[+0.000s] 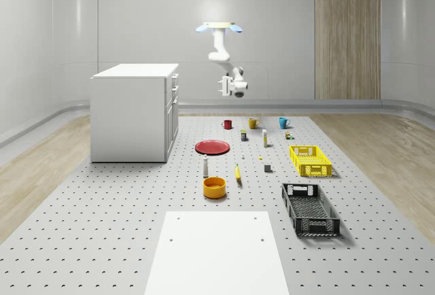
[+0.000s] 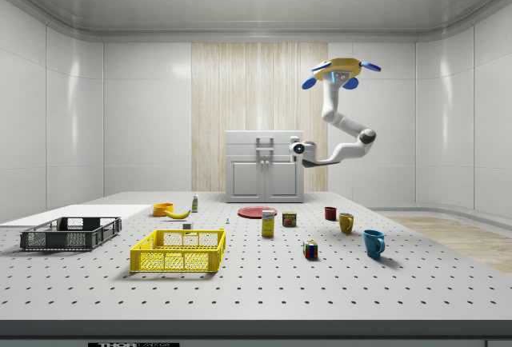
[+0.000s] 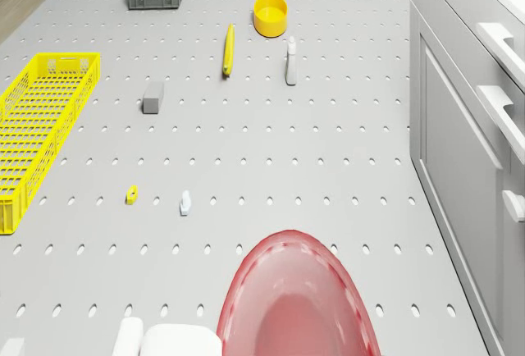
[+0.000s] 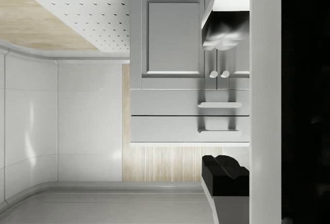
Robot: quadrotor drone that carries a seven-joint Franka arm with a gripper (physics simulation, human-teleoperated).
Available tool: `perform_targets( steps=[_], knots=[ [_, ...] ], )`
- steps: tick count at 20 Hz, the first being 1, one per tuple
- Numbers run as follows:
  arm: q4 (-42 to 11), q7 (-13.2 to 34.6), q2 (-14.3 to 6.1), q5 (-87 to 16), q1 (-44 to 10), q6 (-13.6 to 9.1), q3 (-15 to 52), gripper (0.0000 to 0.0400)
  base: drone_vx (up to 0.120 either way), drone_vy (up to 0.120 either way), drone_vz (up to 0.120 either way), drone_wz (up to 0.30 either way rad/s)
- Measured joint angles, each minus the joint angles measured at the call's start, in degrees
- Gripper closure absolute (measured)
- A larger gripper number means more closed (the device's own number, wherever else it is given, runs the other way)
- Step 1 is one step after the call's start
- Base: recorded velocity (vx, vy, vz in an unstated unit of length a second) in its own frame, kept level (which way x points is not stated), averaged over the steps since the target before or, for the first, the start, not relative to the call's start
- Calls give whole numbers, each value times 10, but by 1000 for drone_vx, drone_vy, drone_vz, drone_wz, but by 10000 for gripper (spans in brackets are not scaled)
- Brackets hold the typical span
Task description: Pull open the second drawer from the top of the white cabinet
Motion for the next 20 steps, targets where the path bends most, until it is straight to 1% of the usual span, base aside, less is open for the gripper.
perform_targets(
  steps=[9, 13, 20],
  knots=[
    [-2, 11, -17, -13, 17, 15, -6, 100, 120, -120, 0, 0],
    [-3, 15, -24, -19, 23, 22, -8, 100, 120, -40, 0, 0],
    [-5, 23, -35, -27, 34, 31, -12, 100, 120, -120, 0, 0]
  ],
)
